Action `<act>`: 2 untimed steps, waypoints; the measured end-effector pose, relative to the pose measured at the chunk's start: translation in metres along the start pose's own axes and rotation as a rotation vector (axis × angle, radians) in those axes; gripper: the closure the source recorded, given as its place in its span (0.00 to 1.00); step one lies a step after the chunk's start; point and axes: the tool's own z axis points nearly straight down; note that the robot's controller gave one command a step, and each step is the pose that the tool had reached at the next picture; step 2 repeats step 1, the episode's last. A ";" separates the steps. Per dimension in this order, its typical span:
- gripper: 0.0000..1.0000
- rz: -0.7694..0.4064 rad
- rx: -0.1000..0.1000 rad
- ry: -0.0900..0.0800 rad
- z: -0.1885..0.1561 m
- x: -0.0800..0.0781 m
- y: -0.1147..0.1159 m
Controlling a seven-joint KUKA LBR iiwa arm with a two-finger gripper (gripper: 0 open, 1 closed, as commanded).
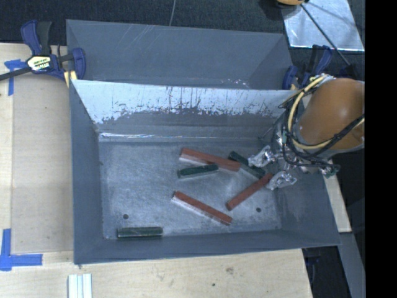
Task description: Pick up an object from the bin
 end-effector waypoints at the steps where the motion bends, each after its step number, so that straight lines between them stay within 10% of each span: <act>1: 1.00 0.000 0.000 0.000 0.000 0.000 0.000; 2: 1.00 0.000 0.000 0.000 0.000 0.000 0.000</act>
Offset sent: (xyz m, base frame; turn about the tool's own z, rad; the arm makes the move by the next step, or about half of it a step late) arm 0.0317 0.0114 0.0539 -0.3052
